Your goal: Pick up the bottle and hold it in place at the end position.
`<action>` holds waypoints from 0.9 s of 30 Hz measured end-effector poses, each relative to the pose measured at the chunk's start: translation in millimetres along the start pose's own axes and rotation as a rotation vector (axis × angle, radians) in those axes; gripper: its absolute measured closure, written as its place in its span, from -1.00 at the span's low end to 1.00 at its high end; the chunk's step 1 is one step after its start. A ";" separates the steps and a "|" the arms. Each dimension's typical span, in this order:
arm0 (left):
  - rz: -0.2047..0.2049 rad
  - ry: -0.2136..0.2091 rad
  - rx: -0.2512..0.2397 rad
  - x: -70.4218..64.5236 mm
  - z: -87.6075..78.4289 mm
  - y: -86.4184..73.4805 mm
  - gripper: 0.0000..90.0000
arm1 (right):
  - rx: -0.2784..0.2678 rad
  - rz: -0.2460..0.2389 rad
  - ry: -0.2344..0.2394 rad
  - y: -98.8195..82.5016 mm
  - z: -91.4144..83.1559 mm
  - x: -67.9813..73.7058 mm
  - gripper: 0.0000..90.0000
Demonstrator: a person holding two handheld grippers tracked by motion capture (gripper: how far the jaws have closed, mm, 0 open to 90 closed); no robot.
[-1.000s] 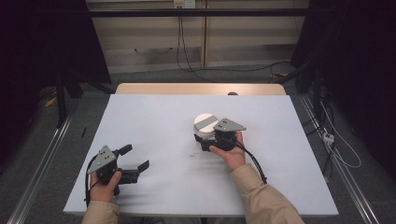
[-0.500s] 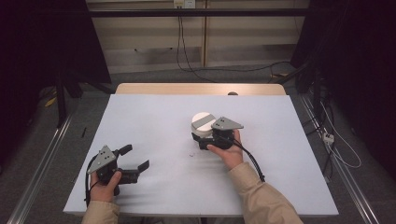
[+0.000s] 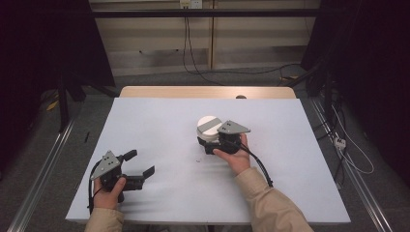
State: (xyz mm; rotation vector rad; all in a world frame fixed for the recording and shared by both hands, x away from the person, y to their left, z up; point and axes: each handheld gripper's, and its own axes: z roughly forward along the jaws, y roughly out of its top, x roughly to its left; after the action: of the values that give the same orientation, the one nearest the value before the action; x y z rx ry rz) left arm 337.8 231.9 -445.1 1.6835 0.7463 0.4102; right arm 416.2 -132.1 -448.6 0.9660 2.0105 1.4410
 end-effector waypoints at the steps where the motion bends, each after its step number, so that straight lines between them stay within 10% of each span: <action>1: -0.001 0.000 0.000 0.0 0.1 -0.1 -0.90 | 0.001 -0.001 0.001 0.0 0.7 0.2 -0.59; 27: 0.004 -0.002 0.003 -1.1 0.6 -0.2 -0.89 | 0.008 -0.011 0.002 -3.4 8.9 -1.4 -0.59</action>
State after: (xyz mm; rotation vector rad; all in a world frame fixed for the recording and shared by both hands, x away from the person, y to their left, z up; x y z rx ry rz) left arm 337.3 230.8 -445.4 1.6882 0.7421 0.4105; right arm 422.6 -128.5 -454.7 0.9558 2.0214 1.4293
